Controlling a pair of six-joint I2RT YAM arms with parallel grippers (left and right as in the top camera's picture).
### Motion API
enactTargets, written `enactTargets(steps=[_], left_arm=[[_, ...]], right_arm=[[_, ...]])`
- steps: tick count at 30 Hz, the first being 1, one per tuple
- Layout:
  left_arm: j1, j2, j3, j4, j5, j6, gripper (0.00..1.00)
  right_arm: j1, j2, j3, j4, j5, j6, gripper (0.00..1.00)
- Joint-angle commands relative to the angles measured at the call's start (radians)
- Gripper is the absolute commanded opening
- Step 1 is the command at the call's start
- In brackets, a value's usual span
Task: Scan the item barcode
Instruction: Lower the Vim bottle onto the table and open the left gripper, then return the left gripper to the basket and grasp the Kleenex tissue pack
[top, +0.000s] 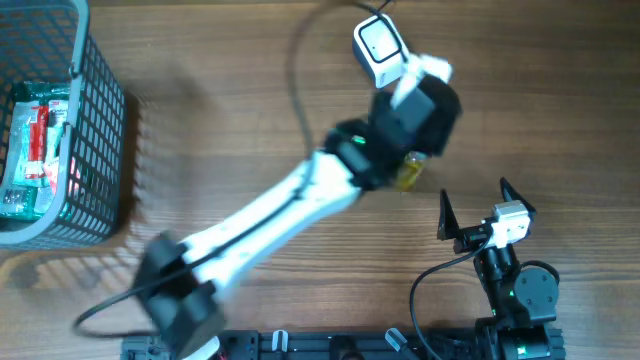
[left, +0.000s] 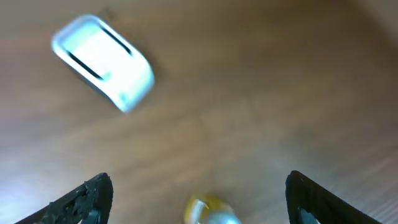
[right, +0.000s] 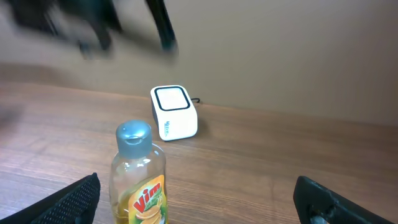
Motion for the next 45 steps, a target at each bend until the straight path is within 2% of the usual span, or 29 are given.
enactTargets(steps=[1, 9, 17, 19, 21, 26, 30, 33, 40, 45], left_arm=[[0.132, -0.160, 0.027, -0.010, -0.018, 0.032, 0.81], [0.478, -0.383, 0.027, -0.058, -0.089, 0.105, 0.80], [0.977, -0.552, 0.027, -0.078, -0.088, 0.110, 0.81], [1.133, -0.552, 0.026, -0.120, -0.088, 0.109, 0.83], [1.243, -0.529, 0.026, -0.186, -0.082, 0.106, 0.90], [1.438, -0.399, 0.020, -0.362, 0.061, 0.106, 0.96], [1.532, -0.272, 0.020, -0.455, 0.182, 0.116, 1.00], [1.570, -0.184, 0.020, -0.520, 0.249, 0.169, 1.00], [1.584, -0.032, 0.019, -0.634, 0.284, 0.192, 1.00], [1.584, 0.006, -0.040, -0.618, 0.283, 0.199, 1.00]], right_arm=[[-0.001, -0.013, -0.001, 0.005, 0.016, 0.006, 1.00], [-0.001, -0.013, -0.001, 0.004, 0.016, 0.006, 1.00], [-0.001, -0.013, -0.001, 0.005, 0.016, 0.006, 1.00], [-0.001, -0.013, -0.001, 0.005, 0.016, 0.006, 1.00], [-0.001, -0.013, -0.001, 0.004, 0.016, 0.006, 1.00], [-0.001, -0.013, -0.001, 0.004, 0.016, 0.006, 1.00], [-0.001, -0.013, -0.001, 0.004, 0.016, 0.006, 1.00], [-0.001, -0.013, -0.001, 0.005, 0.016, 0.006, 1.00], [-0.001, -0.013, -0.001, 0.005, 0.016, 0.006, 1.00], [-0.001, -0.013, -0.001, 0.004, 0.016, 0.006, 1.00]])
